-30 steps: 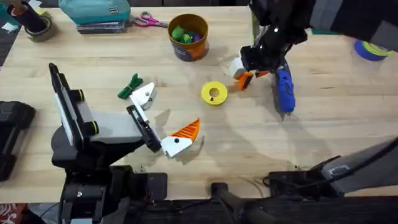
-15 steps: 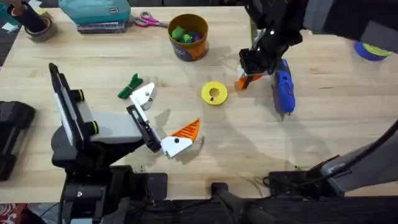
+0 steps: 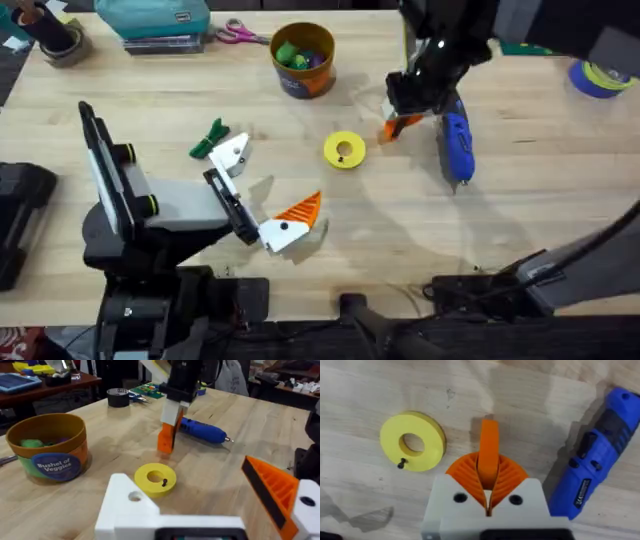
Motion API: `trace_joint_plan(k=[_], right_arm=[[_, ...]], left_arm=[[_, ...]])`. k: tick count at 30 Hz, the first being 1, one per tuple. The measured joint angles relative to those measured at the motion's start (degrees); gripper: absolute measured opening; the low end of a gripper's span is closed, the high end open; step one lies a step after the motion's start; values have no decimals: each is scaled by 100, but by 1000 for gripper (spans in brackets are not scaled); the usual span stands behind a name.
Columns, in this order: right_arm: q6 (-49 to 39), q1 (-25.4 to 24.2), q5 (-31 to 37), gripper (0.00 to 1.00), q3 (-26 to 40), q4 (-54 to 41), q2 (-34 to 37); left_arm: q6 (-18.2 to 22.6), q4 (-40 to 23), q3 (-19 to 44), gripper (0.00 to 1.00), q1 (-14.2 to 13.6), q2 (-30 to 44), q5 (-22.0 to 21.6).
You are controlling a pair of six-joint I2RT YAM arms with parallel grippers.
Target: Pick up the gripper from the table and insert it into the empty holder that is missing its gripper. Then pick up a screw, insert it into the mounting hole, and use the screwdriver to tighten it. Finally, clean up the table by picking up the vegetable and placing it into the bucket.
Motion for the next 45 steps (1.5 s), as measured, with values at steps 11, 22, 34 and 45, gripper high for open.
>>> trace_joint_plan(k=[11, 22, 34, 45], right_arm=[[0, 0, 2, 9, 1244, -426, -874], [4, -252, -715, 8, 1241, 110, -1546], [139, -1074, -5047, 8, -721, 3030, -1544], [1745, -1106, -7079, 8, -2312, 6686, -1544]], left_arm=[[0, 0, 0, 986, 0, -2, 2], [0, 0, 0, 985, 0, 0, 0], [0, 0, 0, 986, 0, 0, 2], [0, 0, 0, 986, 0, 0, 2]])
